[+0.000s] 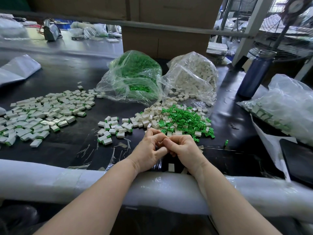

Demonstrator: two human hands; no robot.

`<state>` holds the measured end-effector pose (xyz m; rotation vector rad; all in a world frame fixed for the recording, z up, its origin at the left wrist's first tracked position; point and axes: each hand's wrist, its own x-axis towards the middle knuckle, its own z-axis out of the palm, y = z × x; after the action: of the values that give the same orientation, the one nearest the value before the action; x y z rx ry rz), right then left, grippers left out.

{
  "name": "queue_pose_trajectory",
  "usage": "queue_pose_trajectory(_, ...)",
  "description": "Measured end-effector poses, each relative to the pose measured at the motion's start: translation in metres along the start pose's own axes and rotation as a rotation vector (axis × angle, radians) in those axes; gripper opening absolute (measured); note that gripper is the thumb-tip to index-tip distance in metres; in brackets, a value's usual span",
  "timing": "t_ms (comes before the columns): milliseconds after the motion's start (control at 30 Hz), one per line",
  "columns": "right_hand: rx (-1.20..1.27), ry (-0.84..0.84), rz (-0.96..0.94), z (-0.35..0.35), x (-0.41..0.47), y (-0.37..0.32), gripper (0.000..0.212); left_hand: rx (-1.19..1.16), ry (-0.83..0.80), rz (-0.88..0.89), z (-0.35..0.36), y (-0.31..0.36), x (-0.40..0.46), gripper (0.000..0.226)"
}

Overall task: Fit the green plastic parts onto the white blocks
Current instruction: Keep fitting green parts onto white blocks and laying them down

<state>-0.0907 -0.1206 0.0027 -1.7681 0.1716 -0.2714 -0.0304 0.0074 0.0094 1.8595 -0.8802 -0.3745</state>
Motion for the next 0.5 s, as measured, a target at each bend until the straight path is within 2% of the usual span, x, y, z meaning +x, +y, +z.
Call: queue_pose_trajectory(500, 0.029, 0.002, 0.009, 0.0007, -0.0003, -0.0003, 0.018, -0.007, -0.017, 0.016, -0.0001, 0.0003, -0.0001, 0.024)
